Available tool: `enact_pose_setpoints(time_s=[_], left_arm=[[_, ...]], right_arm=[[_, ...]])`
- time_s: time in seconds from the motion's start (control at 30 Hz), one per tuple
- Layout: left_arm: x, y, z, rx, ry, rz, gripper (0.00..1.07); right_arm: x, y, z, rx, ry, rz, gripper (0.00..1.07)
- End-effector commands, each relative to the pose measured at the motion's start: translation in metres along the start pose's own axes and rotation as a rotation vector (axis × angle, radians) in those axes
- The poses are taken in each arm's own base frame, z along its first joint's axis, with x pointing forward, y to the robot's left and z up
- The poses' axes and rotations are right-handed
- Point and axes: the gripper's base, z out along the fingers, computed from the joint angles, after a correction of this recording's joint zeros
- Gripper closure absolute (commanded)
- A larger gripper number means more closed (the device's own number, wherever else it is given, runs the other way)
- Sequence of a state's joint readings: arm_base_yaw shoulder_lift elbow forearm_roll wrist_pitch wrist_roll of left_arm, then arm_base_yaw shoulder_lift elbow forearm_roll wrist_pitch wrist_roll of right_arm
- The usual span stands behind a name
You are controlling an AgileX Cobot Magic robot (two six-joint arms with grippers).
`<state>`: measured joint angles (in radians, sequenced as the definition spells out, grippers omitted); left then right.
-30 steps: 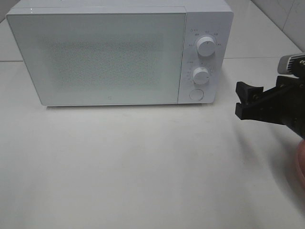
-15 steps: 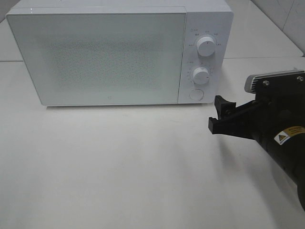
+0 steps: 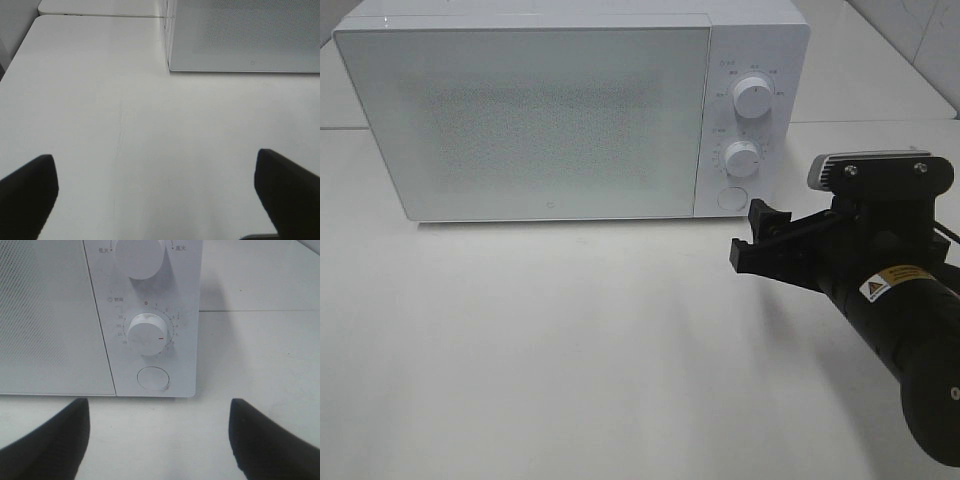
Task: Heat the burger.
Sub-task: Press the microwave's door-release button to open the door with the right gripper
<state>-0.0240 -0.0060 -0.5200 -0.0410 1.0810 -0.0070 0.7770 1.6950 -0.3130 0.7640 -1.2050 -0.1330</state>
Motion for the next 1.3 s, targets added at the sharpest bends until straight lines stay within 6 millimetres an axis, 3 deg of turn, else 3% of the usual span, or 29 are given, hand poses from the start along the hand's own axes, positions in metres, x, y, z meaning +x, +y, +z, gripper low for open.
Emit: enact_pose_setpoints(time_s=[0.03, 0.1, 0.2, 0.27, 0.3, 0.37, 0.4, 0.47, 0.57, 0.6, 0.67, 0.73, 0.83, 1.13, 1.3], left_arm=[[0.001, -0.001, -0.002, 0.01, -0.032, -0.003, 0.06], [0.001, -0.001, -0.002, 0.01, -0.032, -0.003, 0.06], [0.001, -0.001, -0.002, 0.01, -0.032, -0.003, 0.06], [0.001, -0.001, -0.002, 0.01, -0.032, -0.003, 0.06], [0.001, -0.001, -0.002, 0.01, -0.032, -0.003, 0.06], [0.001, -0.001, -0.002, 0.01, -0.032, -0.003, 0.06], [0.001, -0.001, -0.002, 0.01, -0.032, -0.003, 0.06], [0.001, -0.001, -0.002, 0.01, -0.032, -0.003, 0.06], [0.001, -0.001, -0.002, 0.01, -0.032, -0.003, 0.06], [0.001, -0.001, -0.002, 0.01, -0.032, -0.003, 0.06], [0.001, -0.001, -0.002, 0.01, -0.032, -0.003, 0.06], [0.001, -0.001, -0.002, 0.01, -0.032, -0.003, 0.06], [0.001, -0.001, -0.002, 0.01, -0.032, -0.003, 0.06], [0.001, -0.001, -0.002, 0.01, -0.032, -0.003, 0.06], [0.001, -0.001, -0.002, 0.01, -0.032, -0.003, 0.06]], right_arm=[[-0.006, 0.001, 0.001, 0.001, -0.057, 0.091, 0.38], [-0.006, 0.001, 0.001, -0.004, -0.057, 0.256, 0.44], [-0.006, 0.001, 0.001, -0.006, -0.056, 0.319, 0.47], [-0.006, 0.001, 0.001, -0.013, -0.056, 0.579, 0.59], [-0.006, 0.001, 0.001, -0.013, -0.056, 0.579, 0.59], [-0.006, 0.001, 0.001, -0.019, -0.054, 0.788, 0.69], [-0.006, 0.001, 0.001, -0.019, -0.054, 0.788, 0.69], [-0.006, 0.001, 0.001, -0.026, -0.052, 1.019, 0.79], [-0.006, 0.001, 0.001, -0.028, -0.051, 1.091, 0.82], [-0.006, 0.001, 0.001, -0.031, -0.05, 1.21, 0.87], [-0.006, 0.001, 0.001, -0.032, -0.05, 1.259, 0.89], [-0.002, 0.001, 0.001, -0.008, -0.007, 1.46, 1.0], [0.003, 0.002, 0.001, 0.024, 0.038, 1.518, 1.07], [0.014, -0.001, 0.006, 0.092, 0.048, 1.574, 1.07], [0.023, 0.008, 0.019, 0.1, 0.049, 1.584, 1.07]])
